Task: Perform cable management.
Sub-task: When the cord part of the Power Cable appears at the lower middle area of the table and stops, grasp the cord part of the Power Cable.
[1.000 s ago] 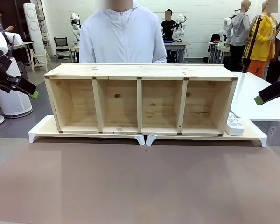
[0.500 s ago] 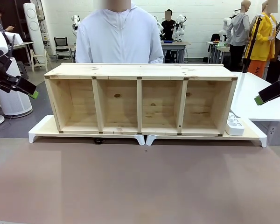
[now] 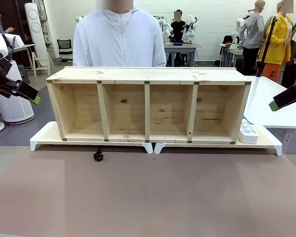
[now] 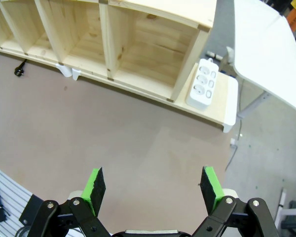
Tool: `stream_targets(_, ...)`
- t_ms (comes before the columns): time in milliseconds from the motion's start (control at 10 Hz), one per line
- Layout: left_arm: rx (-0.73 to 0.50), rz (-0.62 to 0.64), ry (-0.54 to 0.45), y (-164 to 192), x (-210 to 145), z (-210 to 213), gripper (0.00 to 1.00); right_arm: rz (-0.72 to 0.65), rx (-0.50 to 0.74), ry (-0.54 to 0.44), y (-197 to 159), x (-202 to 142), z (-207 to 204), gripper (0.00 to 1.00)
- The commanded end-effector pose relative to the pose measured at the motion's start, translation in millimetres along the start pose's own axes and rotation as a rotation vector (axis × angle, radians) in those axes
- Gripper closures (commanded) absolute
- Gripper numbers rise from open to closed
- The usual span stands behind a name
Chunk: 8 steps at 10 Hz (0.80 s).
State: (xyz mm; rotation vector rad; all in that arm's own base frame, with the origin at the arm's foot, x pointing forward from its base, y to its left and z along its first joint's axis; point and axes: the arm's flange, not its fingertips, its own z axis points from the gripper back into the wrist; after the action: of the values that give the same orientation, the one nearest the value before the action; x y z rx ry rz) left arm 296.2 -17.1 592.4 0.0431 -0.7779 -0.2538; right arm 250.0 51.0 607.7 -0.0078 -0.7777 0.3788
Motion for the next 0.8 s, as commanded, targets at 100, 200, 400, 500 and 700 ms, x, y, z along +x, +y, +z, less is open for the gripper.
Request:
stream_targets(100, 0.0, 0.005, -0.01, 1.2, 1.8, -2.4, 0.0, 0.0, -0.002, -0.005, -1.8, 1.4, -2.1, 0.0)
stream_targets(200, 0.0, 0.005, -0.01, 1.2, 1.8, -2.4, 0.0, 0.0, -0.002, -0.005, -1.8, 1.4, -2.1, 0.0)
stream_targets(400, 0.0, 0.005, -0.01, 1.2, 1.8, -2.4, 0.0, 0.0, -0.002, -0.005, -1.8, 1.4, -2.1, 0.0)
stream_targets(500, 0.0, 0.005, -0.01, 1.2, 1.8, -2.4, 0.0, 0.0, -0.002, -0.005, -1.8, 1.4, -2.1, 0.0)
stream_targets(700, 0.0, 0.005, -0.01, 1.2, 1.8, -2.4, 0.0, 0.0, -0.002, -0.005, -1.8, 1.4, -2.1, 0.0)
